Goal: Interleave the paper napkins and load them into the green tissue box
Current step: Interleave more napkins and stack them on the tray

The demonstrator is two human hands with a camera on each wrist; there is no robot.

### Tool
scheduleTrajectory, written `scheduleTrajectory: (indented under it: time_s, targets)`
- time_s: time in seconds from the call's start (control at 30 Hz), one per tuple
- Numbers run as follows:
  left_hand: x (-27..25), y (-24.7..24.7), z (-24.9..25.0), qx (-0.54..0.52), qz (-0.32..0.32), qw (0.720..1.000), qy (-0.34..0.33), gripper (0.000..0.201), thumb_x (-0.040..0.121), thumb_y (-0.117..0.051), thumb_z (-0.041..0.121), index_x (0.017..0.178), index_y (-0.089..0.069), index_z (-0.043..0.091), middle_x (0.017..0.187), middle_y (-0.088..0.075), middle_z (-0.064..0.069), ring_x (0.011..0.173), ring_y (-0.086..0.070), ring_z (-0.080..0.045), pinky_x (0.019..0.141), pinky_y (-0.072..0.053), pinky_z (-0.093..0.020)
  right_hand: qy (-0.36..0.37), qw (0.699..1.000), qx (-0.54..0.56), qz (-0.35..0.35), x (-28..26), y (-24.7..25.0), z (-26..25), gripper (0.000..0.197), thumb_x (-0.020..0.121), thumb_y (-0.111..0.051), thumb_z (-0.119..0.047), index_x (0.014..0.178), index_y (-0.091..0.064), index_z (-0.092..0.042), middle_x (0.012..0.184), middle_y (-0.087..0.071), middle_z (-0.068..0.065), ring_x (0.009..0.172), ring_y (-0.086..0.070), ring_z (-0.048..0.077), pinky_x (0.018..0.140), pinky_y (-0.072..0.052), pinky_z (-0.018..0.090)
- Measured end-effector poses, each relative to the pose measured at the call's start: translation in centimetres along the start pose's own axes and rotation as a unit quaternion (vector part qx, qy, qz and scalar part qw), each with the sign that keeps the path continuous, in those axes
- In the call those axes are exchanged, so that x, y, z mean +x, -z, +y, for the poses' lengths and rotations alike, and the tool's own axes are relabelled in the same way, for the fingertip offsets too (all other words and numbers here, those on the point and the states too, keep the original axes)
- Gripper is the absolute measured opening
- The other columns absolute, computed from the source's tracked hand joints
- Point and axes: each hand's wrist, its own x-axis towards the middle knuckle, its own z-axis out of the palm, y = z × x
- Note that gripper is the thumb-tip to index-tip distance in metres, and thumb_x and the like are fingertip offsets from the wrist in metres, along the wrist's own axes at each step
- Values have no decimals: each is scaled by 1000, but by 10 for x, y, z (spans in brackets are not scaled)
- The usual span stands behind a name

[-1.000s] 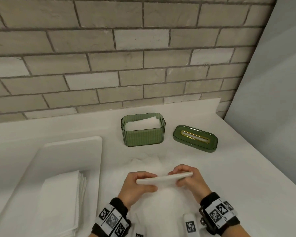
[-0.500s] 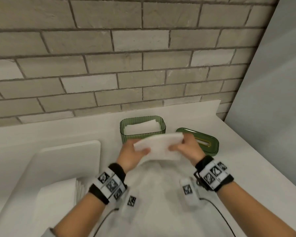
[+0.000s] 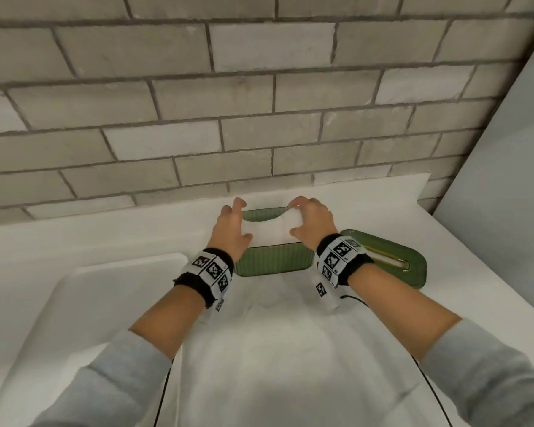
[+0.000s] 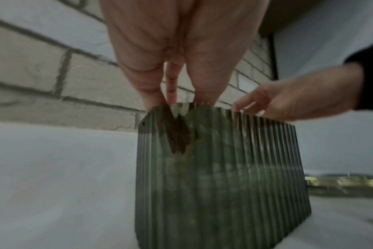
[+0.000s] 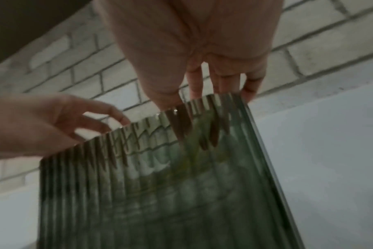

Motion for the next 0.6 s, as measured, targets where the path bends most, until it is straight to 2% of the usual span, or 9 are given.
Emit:
scheduleTrajectory:
  time_s: [0.07, 0.13, 0.2, 0.23, 0.3, 0.43, 0.5, 0.53, 0.6]
  targets:
    - [1, -3, 1, 79, -4, 995, -52, 42, 88, -69, 10, 126, -53, 8, 128, -44, -16, 110, -52, -34, 90, -45, -37, 39, 990, -137, -1, -4, -2, -5, 35, 77, -71, -19, 111, -63, -25, 128, -45, 3, 115, -48, 24, 97, -31, 40]
    - [2, -3, 5, 160, -15, 981, -104, 23, 96, -61, 32, 102, -68, 11, 123, -54, -12, 113, -51, -32, 93, -43, -41, 94, 979, -178, 7, -5, -1, -12, 12, 86, -63, -32, 93, -68, -24, 121, -52, 0, 113, -49, 21, 99, -26, 43]
    - [1, -7, 11, 210, -60, 968, -124, 50, 103, -39, 42, 78, -67, 10, 100, -63, -12, 98, -56, -30, 91, -45, -41, 111, 971, -206, -53, -3, -2, -16, 34, 95, -46, -38, 76, -66, -18, 100, -62, 1, 103, -56, 21, 108, -20, 47]
    - [0, -8, 14, 215, -93, 966, -106, 53, 104, -32, 39, 74, -63, 8, 89, -62, -13, 89, -57, -31, 88, -47, -41, 100, 964, -226, -101, -2, -2, -17, 45, 98, -38, -39, 68, -61, -15, 86, -62, 1, 97, -59, 21, 113, -15, 50]
    - [1, -12, 19, 225, -159, 960, -58, 48, 104, -29, 35, 82, -59, 5, 81, -60, -12, 81, -59, -30, 81, -49, -38, 62, 943, -264, -195, 0, -2, -18, 56, 101, -25, -41, 60, -51, -13, 69, -57, 0, 94, -61, 21, 117, -3, 54]
    - [7, -12, 26, 228, -225, 947, -8, 45, 104, -26, 36, 85, -56, 8, 76, -53, -5, 77, -55, -24, 70, -42, -31, 16, 921, -282, -269, 4, 1, -20, 61, 101, -15, -47, 69, -54, -13, 84, -61, 3, 108, -57, 22, 117, 10, 56]
    - [5, -7, 30, 200, -219, 955, -5, 45, 103, -29, 33, 74, -53, 8, 71, -52, -6, 71, -54, -25, 67, -41, -32, 7, 935, -256, -247, 1, 6, -19, 69, 100, -14, -51, 66, -57, -10, 77, -62, 2, 98, -59, 20, 115, 13, 58]
    - [2, -4, 30, 182, -190, 965, -21, 46, 102, -30, 31, 69, -52, 7, 67, -52, -7, 69, -53, -27, 65, -41, -32, 20, 952, -226, -206, -2, 9, -17, 71, 100, -16, -52, 65, -59, -9, 71, -62, 2, 92, -60, 19, 115, 11, 58]
    - [-12, 2, 28, 133, -69, 984, -96, 46, 101, -33, 29, 71, -58, 4, 70, -59, -10, 72, -54, -27, 69, -45, -35, 74, 983, -153, -73, -14, 19, -12, 58, 99, -30, -47, 69, -64, -10, 71, -64, -1, 86, -60, 17, 116, 2, 55]
